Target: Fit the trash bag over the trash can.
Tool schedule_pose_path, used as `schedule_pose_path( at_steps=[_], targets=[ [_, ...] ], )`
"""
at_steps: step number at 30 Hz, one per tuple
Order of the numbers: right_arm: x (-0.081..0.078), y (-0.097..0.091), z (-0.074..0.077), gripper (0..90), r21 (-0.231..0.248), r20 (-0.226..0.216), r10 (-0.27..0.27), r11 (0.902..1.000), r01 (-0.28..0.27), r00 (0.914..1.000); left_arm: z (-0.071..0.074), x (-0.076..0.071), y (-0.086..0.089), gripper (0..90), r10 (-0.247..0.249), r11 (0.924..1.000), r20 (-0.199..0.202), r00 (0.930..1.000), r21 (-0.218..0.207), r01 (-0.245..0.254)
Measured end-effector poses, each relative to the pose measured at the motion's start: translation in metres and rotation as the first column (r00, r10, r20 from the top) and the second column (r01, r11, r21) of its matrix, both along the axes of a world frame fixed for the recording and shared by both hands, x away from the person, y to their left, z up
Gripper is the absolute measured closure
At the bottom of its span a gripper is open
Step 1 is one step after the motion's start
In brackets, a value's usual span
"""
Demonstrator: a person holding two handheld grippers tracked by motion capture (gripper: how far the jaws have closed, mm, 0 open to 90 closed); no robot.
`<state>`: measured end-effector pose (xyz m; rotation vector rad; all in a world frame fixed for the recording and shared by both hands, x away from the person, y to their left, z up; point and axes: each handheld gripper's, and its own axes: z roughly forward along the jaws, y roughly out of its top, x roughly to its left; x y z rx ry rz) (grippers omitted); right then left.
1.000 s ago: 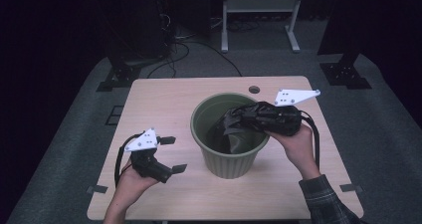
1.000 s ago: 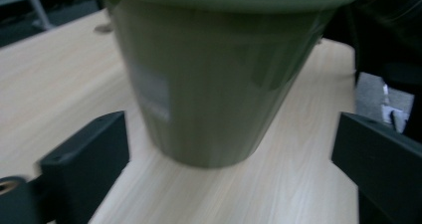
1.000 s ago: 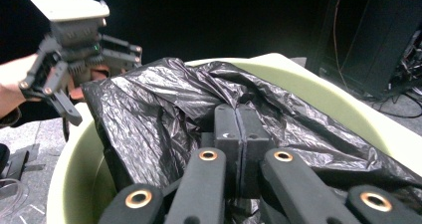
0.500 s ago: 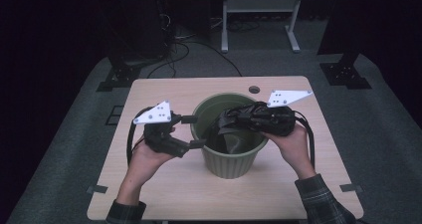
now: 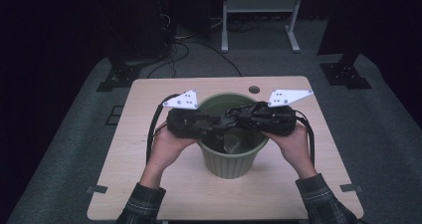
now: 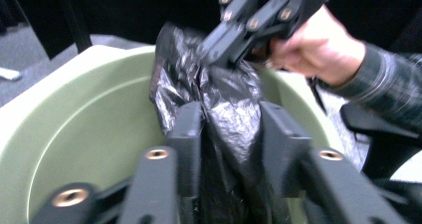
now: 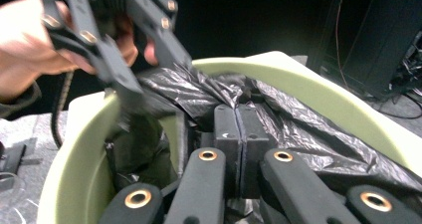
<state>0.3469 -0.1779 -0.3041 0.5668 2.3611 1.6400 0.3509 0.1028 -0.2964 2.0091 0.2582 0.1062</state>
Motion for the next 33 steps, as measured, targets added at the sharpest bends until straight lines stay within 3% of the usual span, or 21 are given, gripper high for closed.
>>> schedule_pose_path(
  at_steps=[6,10,15,22,29,33],
  targets=[
    [0.000,0.005,0.009,89.6,0.041,0.005,0.027,0.9988,-0.027,0.9996,-0.003,0.002,-0.007,73.7,-0.006,0.9993,0.000,1.0000,0.037,0.006],
    [0.000,0.016,0.013,89.2,0.031,0.017,0.050,0.9983,-0.050,0.9986,-0.005,0.002,-0.010,75.7,0.009,0.9979,0.010,0.9999,0.064,-0.009],
    [-0.004,0.015,0.014,77.2,0.028,0.038,0.035,0.9989,-0.036,0.9987,-0.005,0.005,-0.002,83.2,0.046,0.9976,0.008,0.9989,0.051,-0.047],
    [-0.011,-0.028,0.016,68.5,0.043,0.050,-0.043,0.9982,0.040,0.9978,-0.008,0.007,0.012,84.5,0.067,0.9973,0.001,0.9977,0.030,-0.067],
    [-0.016,-0.088,0.005,56.7,0.082,0.025,-0.152,0.9854,0.149,0.9881,-0.009,0.004,0.018,84.5,0.071,0.9971,0.003,0.9975,0.028,-0.071],
    [-0.019,-0.108,-0.005,51.2,0.082,0.015,-0.184,0.9799,0.182,0.9829,-0.008,0.003,0.018,84.5,0.067,0.9972,0.008,0.9977,0.031,-0.068]
  ],
)
